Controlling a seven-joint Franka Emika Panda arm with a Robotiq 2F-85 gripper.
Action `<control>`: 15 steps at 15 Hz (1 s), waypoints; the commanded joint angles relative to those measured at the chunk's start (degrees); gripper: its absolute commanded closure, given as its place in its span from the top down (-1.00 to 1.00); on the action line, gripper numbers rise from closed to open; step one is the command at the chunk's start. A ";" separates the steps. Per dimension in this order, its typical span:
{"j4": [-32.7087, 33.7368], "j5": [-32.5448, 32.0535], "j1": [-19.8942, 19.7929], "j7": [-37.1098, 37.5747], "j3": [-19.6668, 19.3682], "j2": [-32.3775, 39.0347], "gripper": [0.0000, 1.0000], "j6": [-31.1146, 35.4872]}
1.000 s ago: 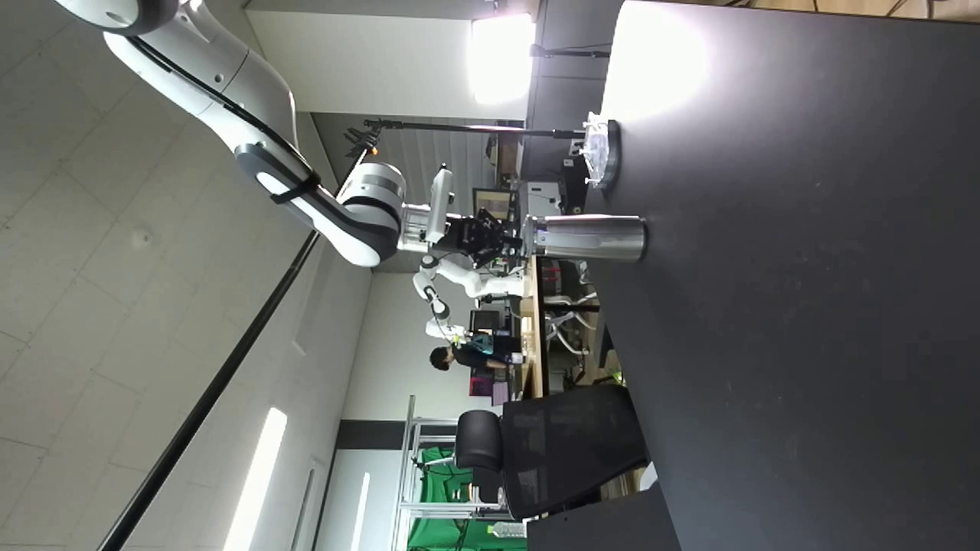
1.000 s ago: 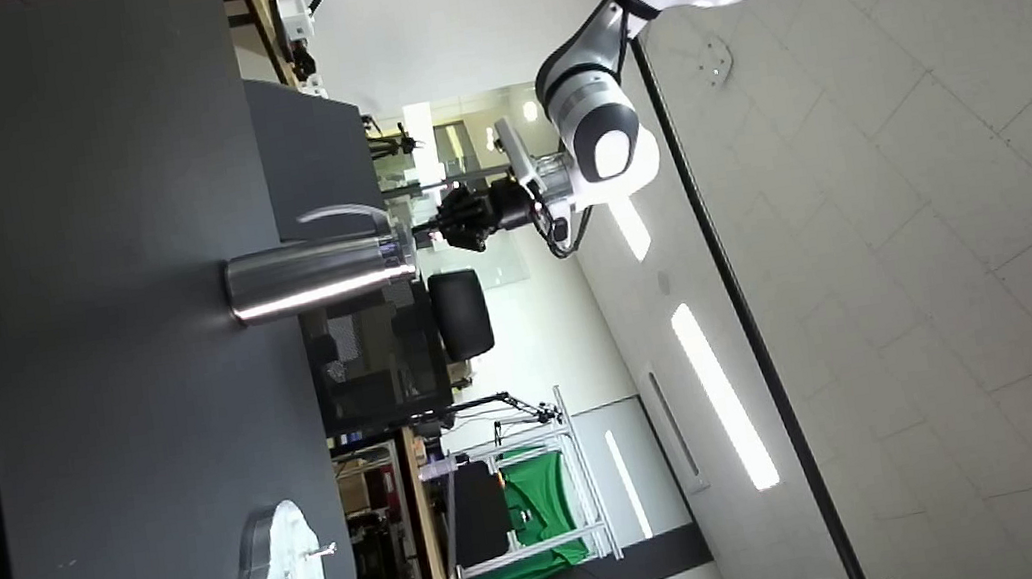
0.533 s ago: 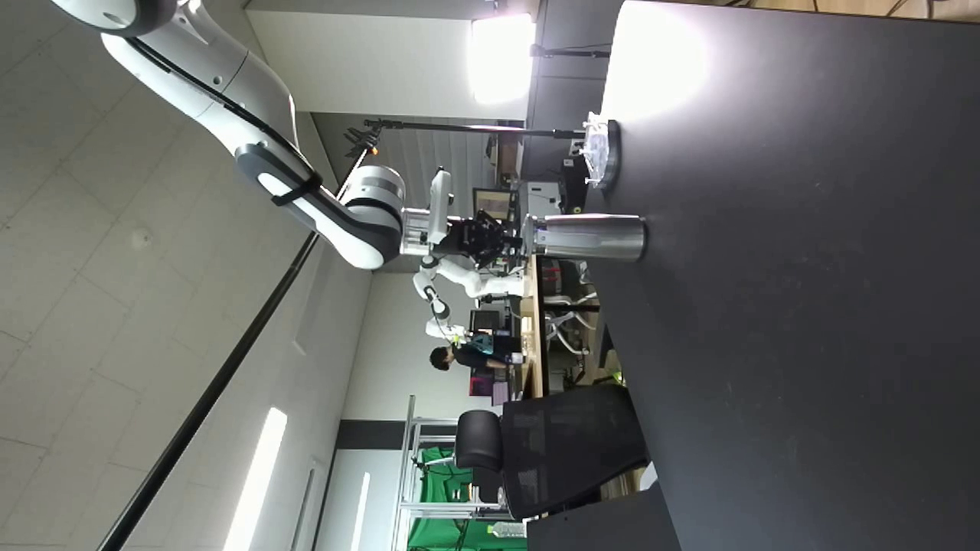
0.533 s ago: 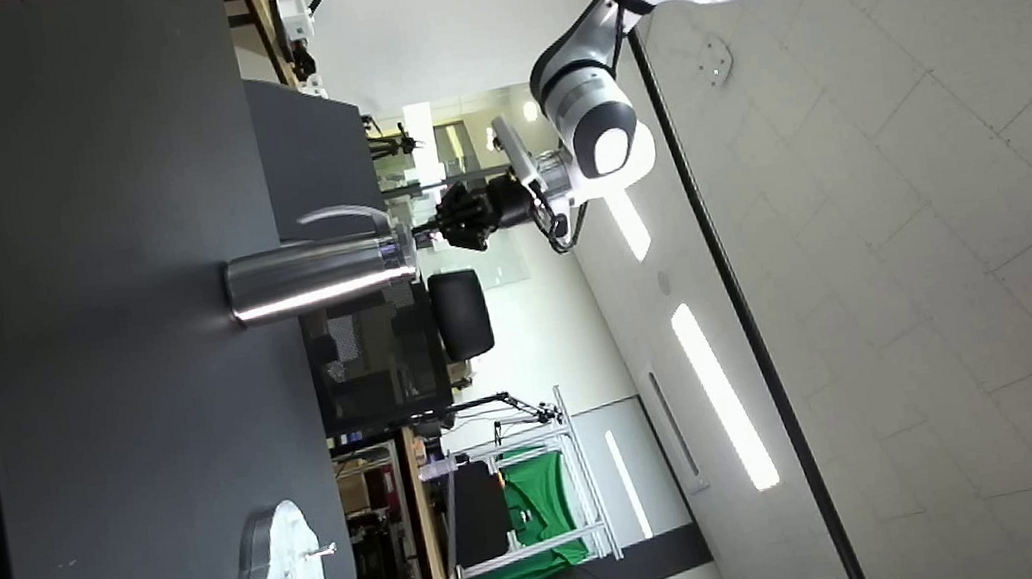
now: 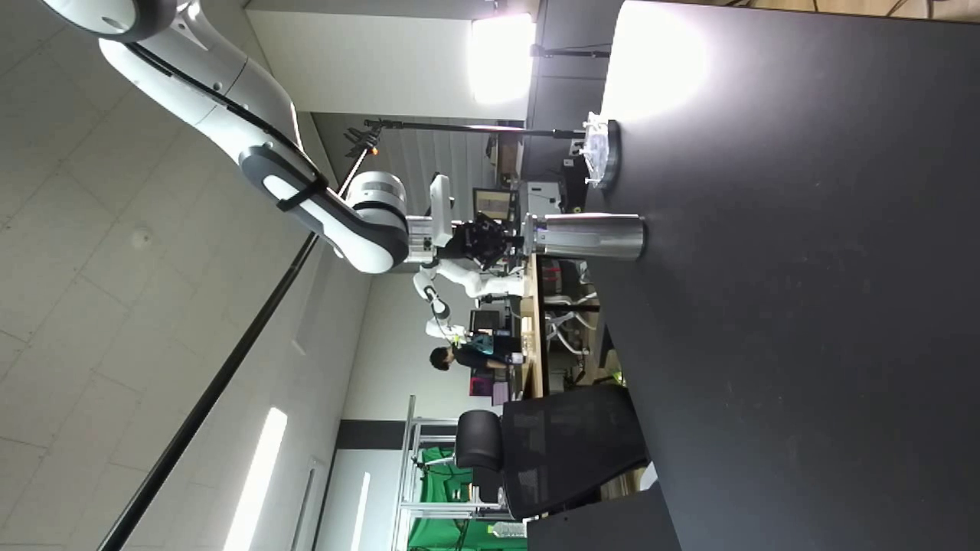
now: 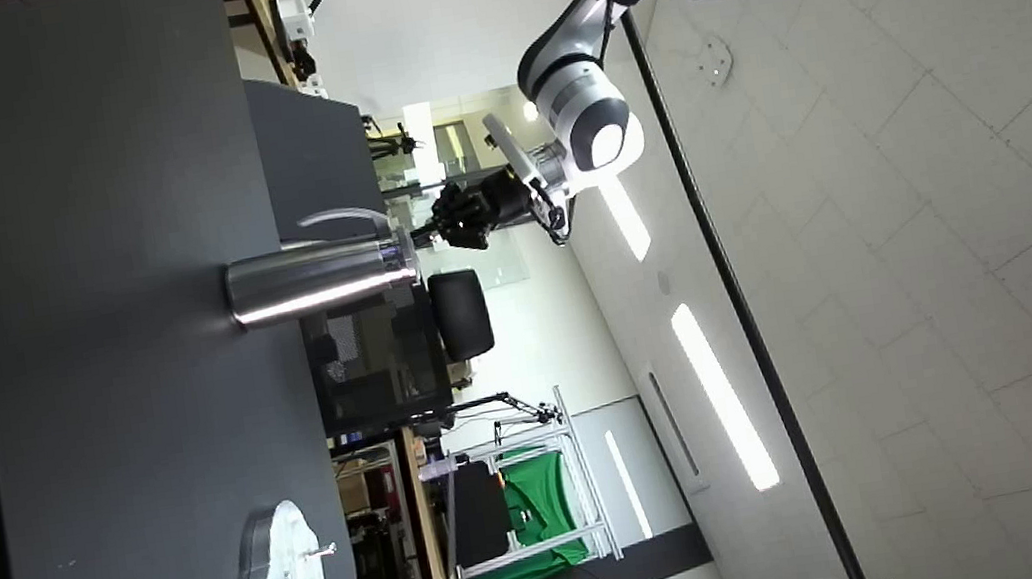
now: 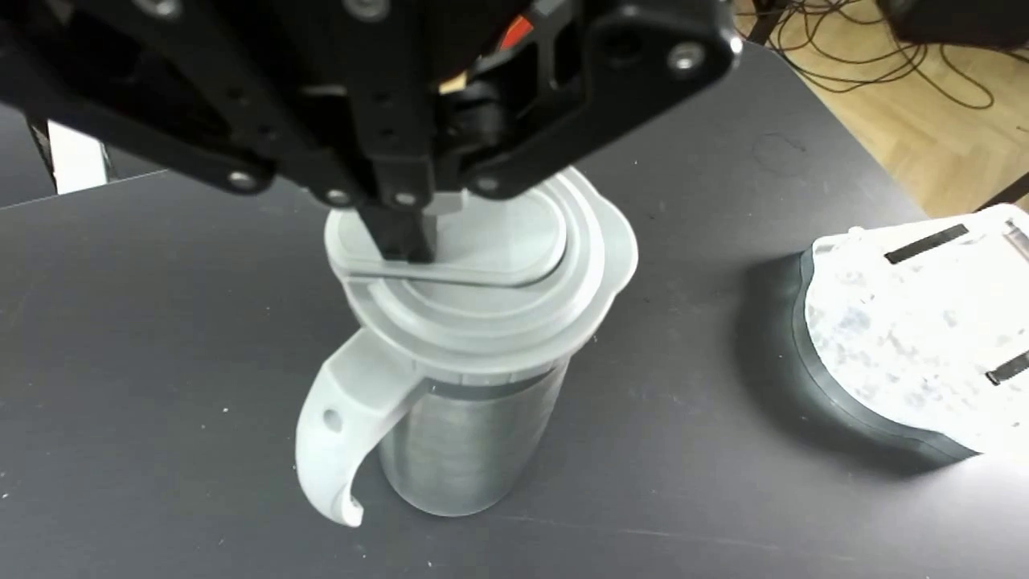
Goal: Press the top of the bottle to close
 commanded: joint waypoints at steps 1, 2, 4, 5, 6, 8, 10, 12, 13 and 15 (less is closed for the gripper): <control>1.08 -0.01 0.02 1.49 0.40 1.33 -1.00 -2.35; 1.29 0.71 -0.10 0.93 0.96 0.36 -1.00 -3.29; 1.64 1.30 -0.10 -1.35 2.19 -2.00 -1.00 -7.50; 1.71 1.45 0.06 -1.53 2.58 -2.87 -0.48 -10.22; 1.41 0.69 0.37 -2.84 3.05 -4.03 -0.45 -12.95; 0.64 -0.70 1.16 -3.62 3.36 -5.70 -0.18 -15.76; 0.11 -1.45 1.81 -4.18 3.54 -7.12 0.07 -18.04; -0.43 -2.11 2.24 -4.85 3.74 -8.19 0.35 -19.58; -0.70 -2.44 2.40 -5.18 3.88 -8.59 0.50 -20.25; -1.10 -2.58 2.56 -6.14 4.07 -9.15 0.74 -21.20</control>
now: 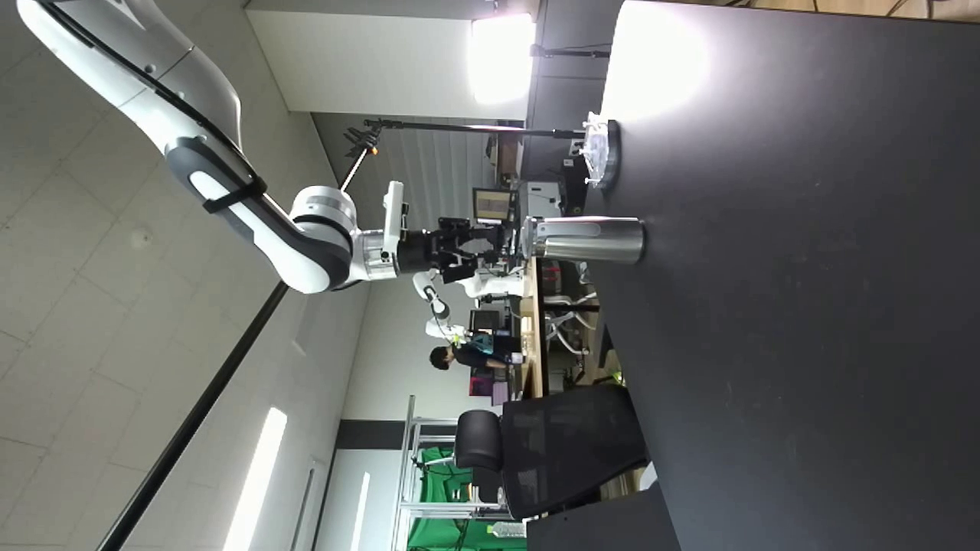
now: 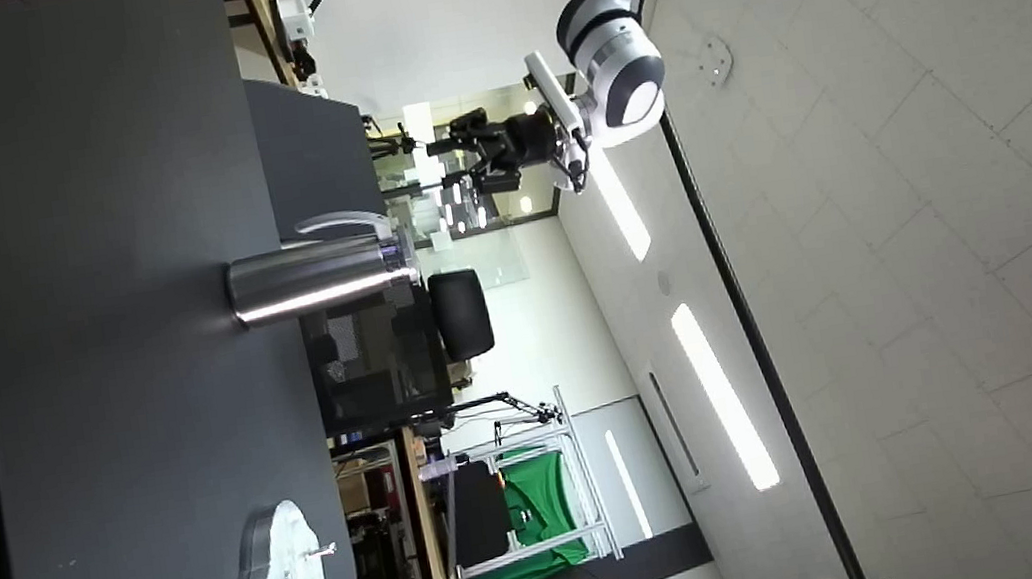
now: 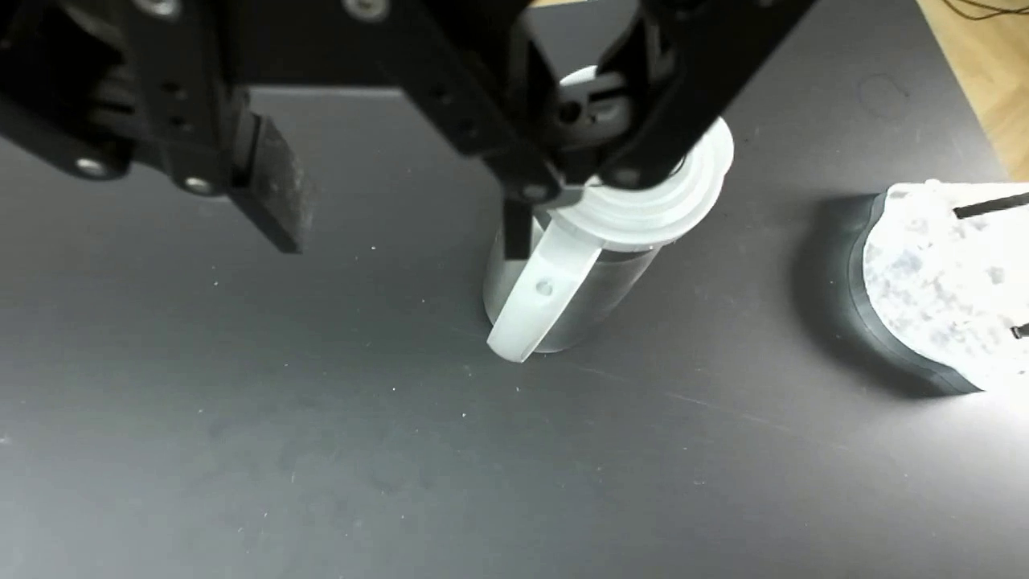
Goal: Press the top of the bottle to close
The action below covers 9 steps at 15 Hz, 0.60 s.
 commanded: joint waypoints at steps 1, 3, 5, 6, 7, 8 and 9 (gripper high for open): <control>-2.04 -1.50 0.25 -1.24 0.47 -2.39 0.90 -2.18; -2.47 -2.05 0.39 -1.98 0.54 -2.67 1.00 -2.71; -0.64 -1.09 -0.06 -1.94 0.73 -0.65 0.92 -2.02; -0.76 -1.11 -0.06 -2.09 0.76 -0.69 1.00 -2.02; -0.84 -1.12 -0.06 -2.18 0.77 -0.71 1.00 -2.02; -0.90 -1.12 -0.06 -2.24 0.78 -0.74 1.00 -2.02; -0.94 -1.12 -0.06 -2.30 0.78 -0.77 1.00 -2.02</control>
